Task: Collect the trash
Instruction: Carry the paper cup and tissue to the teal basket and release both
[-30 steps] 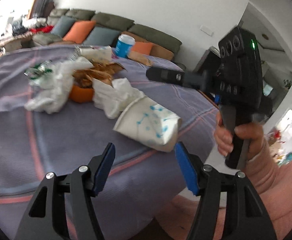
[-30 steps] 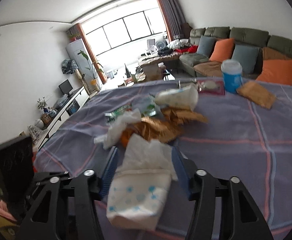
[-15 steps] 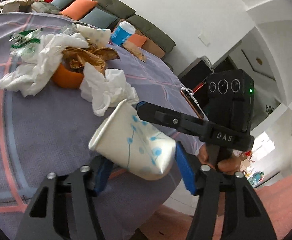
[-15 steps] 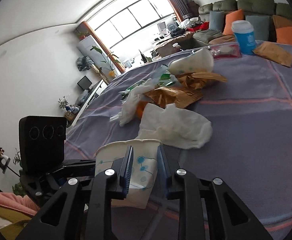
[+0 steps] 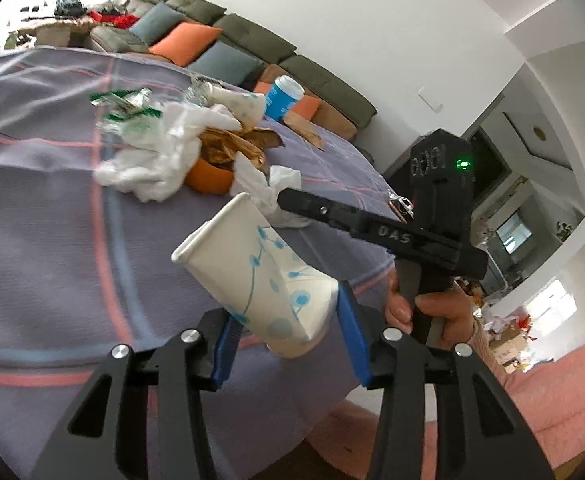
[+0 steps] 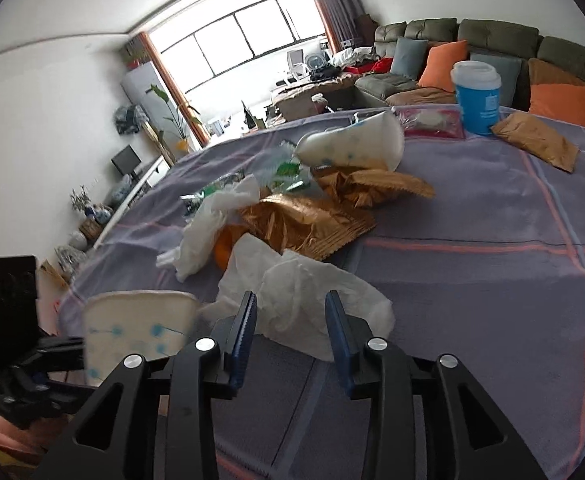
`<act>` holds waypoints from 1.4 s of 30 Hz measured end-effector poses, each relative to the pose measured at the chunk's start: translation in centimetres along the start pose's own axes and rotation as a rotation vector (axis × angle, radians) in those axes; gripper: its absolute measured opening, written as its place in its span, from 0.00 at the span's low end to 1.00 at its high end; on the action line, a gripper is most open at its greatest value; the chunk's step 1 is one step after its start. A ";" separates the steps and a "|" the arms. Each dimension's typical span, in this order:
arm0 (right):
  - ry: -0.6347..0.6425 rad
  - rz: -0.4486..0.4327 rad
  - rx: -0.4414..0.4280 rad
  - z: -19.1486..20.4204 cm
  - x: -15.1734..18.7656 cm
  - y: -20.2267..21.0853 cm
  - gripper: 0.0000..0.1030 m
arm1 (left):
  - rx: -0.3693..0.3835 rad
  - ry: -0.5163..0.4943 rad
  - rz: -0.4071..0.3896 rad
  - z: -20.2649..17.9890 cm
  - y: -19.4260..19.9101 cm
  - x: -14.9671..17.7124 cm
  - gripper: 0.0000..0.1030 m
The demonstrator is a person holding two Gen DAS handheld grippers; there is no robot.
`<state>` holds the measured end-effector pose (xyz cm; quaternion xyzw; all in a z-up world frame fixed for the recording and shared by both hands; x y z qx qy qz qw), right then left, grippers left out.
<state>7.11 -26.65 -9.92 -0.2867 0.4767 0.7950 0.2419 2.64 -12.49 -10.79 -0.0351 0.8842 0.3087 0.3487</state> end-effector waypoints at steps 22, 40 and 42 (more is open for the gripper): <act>0.134 -0.048 -0.280 11.6 -3.2 1.8 0.07 | -0.269 0.059 -0.211 6.7 13.0 -0.7 0.44; 0.367 0.094 -0.516 28.1 -3.6 -7.8 0.07 | -0.583 0.216 -0.380 16.0 27.7 0.6 0.44; 0.389 0.103 -0.530 29.5 -3.7 -8.7 0.07 | -0.611 0.234 -0.387 17.2 29.0 0.7 0.44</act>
Point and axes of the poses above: each gripper's, at about its wrist camera, not at the fingertips, and y roughly against the way its jaws point, z to its left, x to its underside, the point moved 9 cm from there along -y, roughly the way its jaws point, and after that the axes turned 1 degree about -z, right-handed, at the moved point
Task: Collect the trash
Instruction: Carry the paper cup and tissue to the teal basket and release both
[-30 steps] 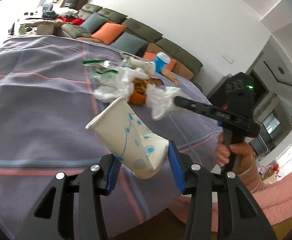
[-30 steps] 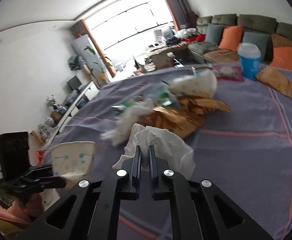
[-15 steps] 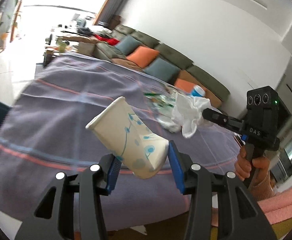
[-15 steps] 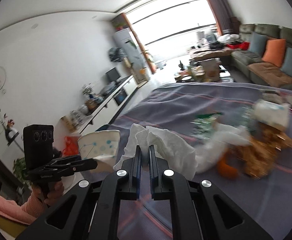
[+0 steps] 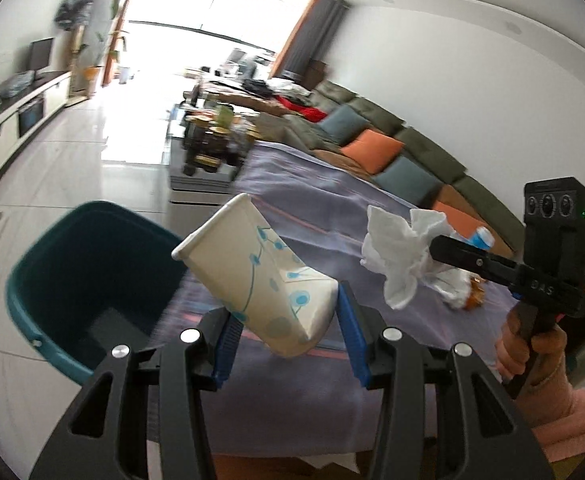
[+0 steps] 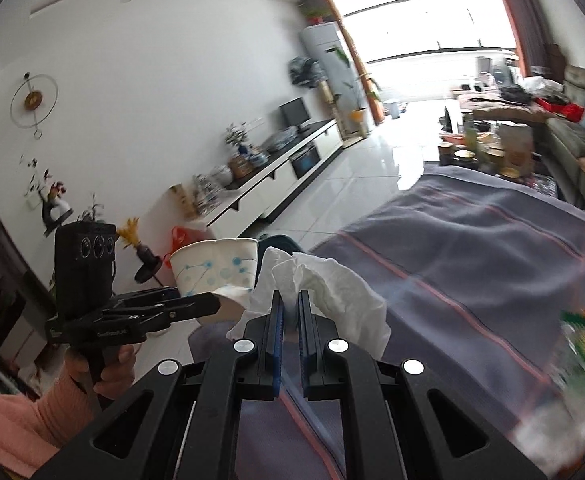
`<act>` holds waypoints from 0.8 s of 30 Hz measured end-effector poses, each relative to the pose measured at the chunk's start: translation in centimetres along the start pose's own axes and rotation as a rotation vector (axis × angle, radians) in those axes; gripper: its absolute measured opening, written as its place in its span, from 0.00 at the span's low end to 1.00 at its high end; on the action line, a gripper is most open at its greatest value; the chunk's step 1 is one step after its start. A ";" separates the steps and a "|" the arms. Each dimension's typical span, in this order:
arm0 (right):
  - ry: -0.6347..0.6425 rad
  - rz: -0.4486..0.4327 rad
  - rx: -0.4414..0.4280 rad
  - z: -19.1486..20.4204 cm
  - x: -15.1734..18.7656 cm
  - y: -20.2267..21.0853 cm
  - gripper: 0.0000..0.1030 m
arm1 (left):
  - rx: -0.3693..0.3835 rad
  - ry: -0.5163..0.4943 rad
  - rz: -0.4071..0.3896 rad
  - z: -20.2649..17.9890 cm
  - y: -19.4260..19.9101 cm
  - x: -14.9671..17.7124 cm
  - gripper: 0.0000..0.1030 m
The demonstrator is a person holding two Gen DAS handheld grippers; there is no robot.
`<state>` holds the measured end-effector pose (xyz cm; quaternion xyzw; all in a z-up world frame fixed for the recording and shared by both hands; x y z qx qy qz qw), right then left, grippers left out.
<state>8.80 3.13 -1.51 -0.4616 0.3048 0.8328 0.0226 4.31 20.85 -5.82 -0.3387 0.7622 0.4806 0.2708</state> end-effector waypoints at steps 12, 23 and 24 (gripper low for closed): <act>0.077 0.077 -0.057 3.5 -2.3 -8.7 0.07 | -0.145 0.104 0.009 9.0 0.2 -1.0 0.45; 0.071 0.168 -0.080 5.0 -2.7 -15.0 0.07 | -0.209 0.172 0.076 13.7 -1.7 0.5 0.45; 0.067 0.180 -0.083 5.1 -2.7 -15.7 0.07 | -0.218 0.176 0.082 14.2 -1.8 0.6 0.45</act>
Point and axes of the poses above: each gripper's, at about its wrist camera, not at the fingertips, and y roughly against the way its jaws point, z to its left, x to its underside, the point moved 9 cm from there along -y, roughly the way its jaws point, and after that the axes turned 1 degree about -z, right-handed, at the moved point
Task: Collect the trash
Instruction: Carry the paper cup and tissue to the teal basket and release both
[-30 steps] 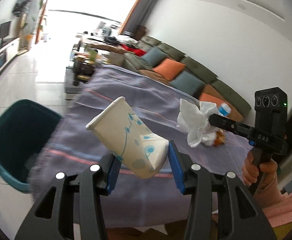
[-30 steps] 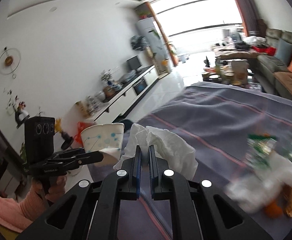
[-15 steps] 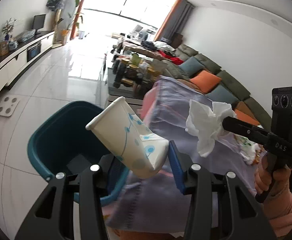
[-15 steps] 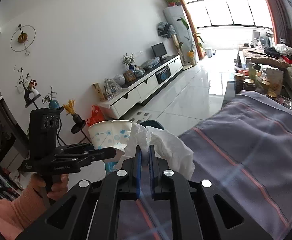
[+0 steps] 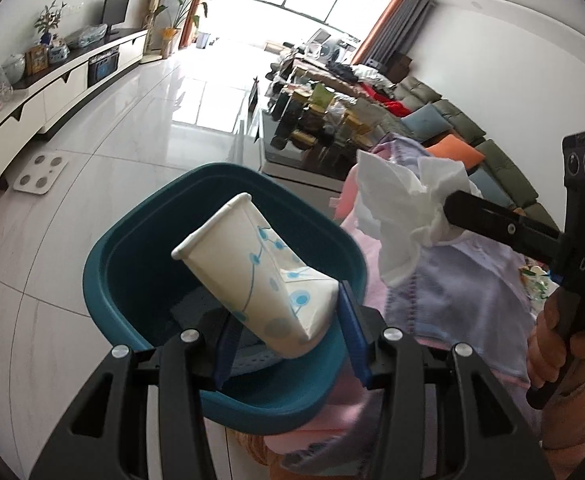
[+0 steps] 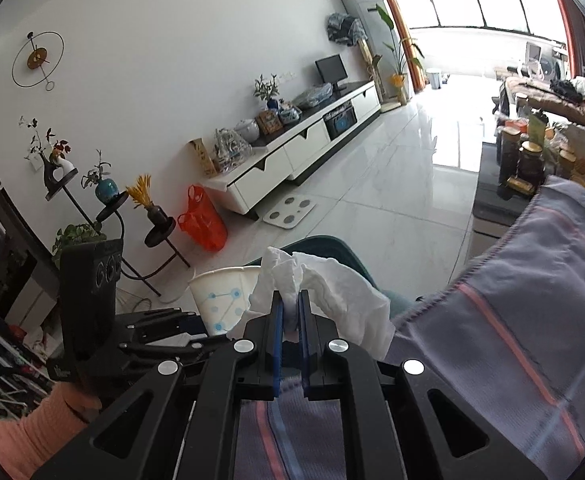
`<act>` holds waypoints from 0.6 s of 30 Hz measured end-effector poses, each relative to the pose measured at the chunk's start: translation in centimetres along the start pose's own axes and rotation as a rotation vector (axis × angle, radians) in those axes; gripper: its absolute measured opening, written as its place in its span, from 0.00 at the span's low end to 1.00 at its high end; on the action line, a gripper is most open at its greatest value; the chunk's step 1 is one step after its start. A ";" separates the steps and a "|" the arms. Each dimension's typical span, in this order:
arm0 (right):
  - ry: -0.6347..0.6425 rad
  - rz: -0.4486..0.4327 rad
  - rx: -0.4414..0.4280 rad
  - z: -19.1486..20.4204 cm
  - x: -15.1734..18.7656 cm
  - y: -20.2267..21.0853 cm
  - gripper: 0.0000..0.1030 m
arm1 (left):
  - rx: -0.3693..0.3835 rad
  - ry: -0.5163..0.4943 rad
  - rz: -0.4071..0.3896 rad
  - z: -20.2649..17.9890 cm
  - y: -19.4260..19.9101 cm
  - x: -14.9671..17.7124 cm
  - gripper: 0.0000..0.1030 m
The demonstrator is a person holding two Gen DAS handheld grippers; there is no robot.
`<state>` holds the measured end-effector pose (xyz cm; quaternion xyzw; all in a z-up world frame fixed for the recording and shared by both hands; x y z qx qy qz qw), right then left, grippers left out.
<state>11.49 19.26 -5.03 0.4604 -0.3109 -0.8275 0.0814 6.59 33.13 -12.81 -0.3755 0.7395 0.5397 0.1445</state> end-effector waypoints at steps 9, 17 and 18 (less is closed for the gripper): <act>-0.087 0.090 -0.038 -0.6 0.3 -4.3 0.08 | -0.066 0.027 0.044 2.3 -2.0 0.7 0.45; -0.154 0.137 -0.037 -1.3 0.6 -6.2 0.12 | -0.127 0.001 0.064 3.0 -3.2 1.1 0.48; -0.162 0.142 -0.036 -1.4 0.7 -6.3 0.13 | -0.131 0.000 0.065 3.1 -3.2 1.1 0.48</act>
Point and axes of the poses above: each gripper's, at about its wrist camera, not at the fingertips, and y roughly against the way its jaws point, z to its left, x to its underside, the point moved 9 cm from there along -y, roughly the way its jaws point, and after that the axes turned 1 degree about -z, right-handed, at the moved point
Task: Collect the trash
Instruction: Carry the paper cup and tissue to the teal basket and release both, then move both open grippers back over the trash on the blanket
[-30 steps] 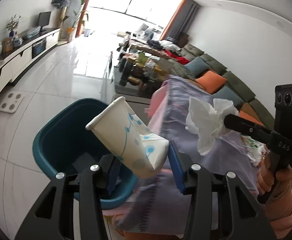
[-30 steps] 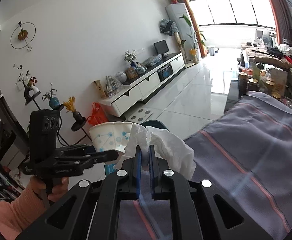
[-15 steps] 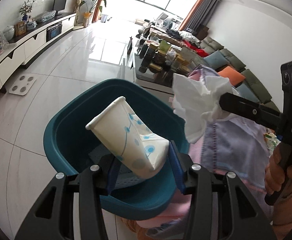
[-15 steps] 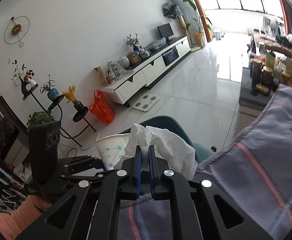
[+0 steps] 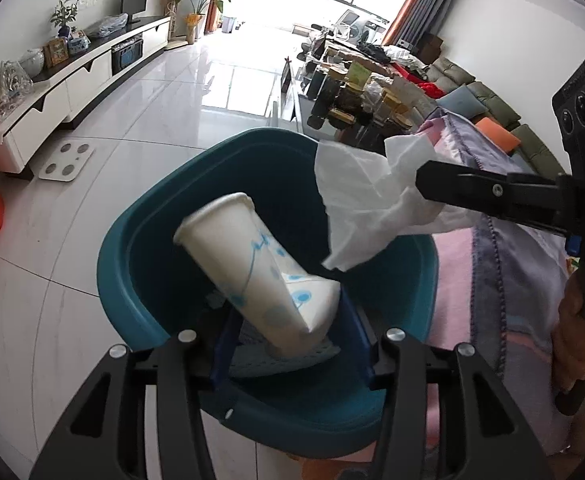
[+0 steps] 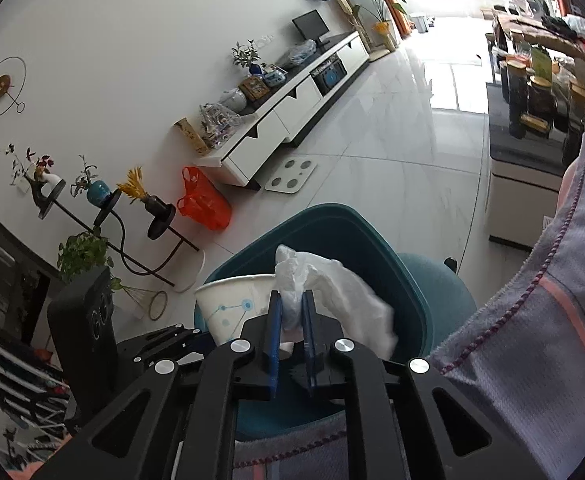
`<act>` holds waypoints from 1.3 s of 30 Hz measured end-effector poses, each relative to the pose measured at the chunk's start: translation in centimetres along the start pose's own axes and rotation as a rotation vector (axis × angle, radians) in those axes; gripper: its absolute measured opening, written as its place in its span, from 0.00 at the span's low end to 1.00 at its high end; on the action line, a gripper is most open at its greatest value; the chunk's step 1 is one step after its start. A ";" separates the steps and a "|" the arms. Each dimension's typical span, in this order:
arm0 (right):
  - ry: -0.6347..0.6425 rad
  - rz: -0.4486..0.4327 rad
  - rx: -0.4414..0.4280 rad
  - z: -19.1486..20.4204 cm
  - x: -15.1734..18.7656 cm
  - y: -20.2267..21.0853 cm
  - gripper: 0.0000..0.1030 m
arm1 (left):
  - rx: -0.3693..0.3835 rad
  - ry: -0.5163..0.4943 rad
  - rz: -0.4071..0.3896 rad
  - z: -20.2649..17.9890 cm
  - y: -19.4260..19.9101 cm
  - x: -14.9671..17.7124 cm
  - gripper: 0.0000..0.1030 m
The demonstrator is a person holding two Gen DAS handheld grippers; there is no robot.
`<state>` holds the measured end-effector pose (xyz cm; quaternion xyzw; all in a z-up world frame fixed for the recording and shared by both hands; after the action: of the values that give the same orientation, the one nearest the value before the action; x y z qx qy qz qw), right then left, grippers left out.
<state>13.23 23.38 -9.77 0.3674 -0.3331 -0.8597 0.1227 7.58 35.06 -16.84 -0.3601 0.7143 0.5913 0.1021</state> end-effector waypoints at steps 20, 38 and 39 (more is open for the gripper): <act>0.078 -0.137 0.027 1.1 1.1 7.0 0.42 | 0.012 -0.149 -0.225 -6.0 7.1 -1.3 0.65; 0.035 -0.398 0.298 -6.2 9.5 25.5 0.49 | 0.420 -0.444 -0.208 -27.8 7.6 5.7 0.67; 0.025 -0.407 0.319 -6.9 10.0 26.3 0.49 | 0.438 -0.457 -0.196 -28.9 7.3 6.1 0.67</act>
<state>10.27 -4.20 -1.30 0.4523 -0.3820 -0.7986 -0.1084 6.63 6.36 -6.63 -0.2549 0.7450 0.4766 0.3910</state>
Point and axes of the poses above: each gripper's, at about its wrist camera, not at the fingertips, and y roughly against the way its jaws point, z to its left, x to its underside, the point moved 9 cm from there along -y, roughly the way its jaws point, and after that the axes turned 1 degree about -z, right-handed, at the moved point
